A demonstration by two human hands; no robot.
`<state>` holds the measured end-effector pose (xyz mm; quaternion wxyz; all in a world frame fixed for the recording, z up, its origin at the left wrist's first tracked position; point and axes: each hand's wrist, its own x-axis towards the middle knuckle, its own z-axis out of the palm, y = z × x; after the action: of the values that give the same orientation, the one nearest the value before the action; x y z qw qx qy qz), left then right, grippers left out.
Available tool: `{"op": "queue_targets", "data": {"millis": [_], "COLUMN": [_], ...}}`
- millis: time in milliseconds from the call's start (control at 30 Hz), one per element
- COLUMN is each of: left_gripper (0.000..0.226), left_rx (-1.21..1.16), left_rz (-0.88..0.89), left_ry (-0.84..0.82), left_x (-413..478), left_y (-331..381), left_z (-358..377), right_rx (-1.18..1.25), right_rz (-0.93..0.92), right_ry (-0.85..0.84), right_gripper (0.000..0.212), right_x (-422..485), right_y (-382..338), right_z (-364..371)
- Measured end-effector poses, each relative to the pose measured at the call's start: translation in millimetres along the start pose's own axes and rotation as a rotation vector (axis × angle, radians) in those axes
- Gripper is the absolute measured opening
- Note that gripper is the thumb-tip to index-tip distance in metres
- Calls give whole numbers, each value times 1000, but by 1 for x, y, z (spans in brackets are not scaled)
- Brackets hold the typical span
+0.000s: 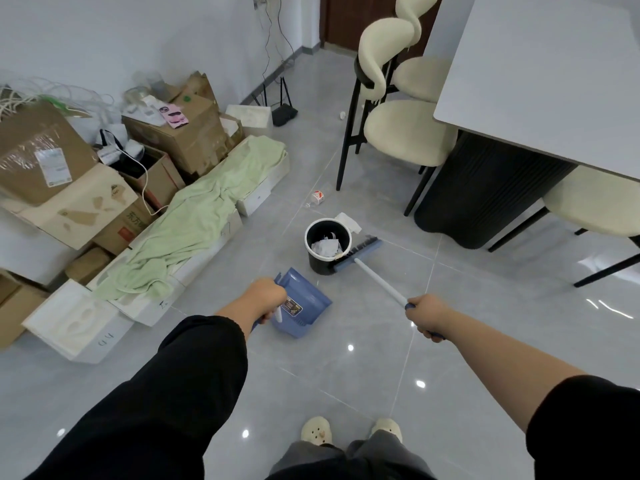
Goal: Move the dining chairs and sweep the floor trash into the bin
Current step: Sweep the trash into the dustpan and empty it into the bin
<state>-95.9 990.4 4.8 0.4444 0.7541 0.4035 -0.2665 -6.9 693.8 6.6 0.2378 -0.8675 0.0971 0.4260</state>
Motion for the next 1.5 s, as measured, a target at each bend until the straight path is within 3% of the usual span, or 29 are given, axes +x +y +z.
{"op": "queue_targets", "data": {"millis": [200, 433, 567, 733, 867, 1200, 1300, 1400, 1500], "left_gripper": [12, 11, 15, 19, 20, 10, 12, 29, 23], "left_rx": [-32, -47, -104, -177, -207, -160, -25, 115, 154], "left_rz": [-68, -69, -47, -80, -103, -181, -229, -247, -255], "left_ry": [-64, -106, -104, -100, -76, -58, -54, 67, 100], "left_x": [5, 10, 20, 44, 67, 136, 148, 161, 171], "left_y": [14, 33, 54, 96, 140, 231, 241, 241, 239], "left_z": [13, 20, 24, 31, 33, 37, 49, 50, 45], "right_rx": [-159, -163, -173, -482, -570, -434, -357, -281, -254], "right_rz": [-74, -141, -164, -231, -236, -352, -346, -330, -290], "right_ry": [-11, -33, -9, 101, 117, 13, -20, -64, -122], "right_gripper": [30, 34, 30, 31, 38, 40, 42, 40, 40], "right_x": [8, 20, 37, 82, 123, 222, 256, 288, 320], "right_y": [-34, -49, -38, -29, -43, -136, -173, -210, -239], "right_z": [14, 8, -20, -74, -131, -243, -255, -250, -233]}}
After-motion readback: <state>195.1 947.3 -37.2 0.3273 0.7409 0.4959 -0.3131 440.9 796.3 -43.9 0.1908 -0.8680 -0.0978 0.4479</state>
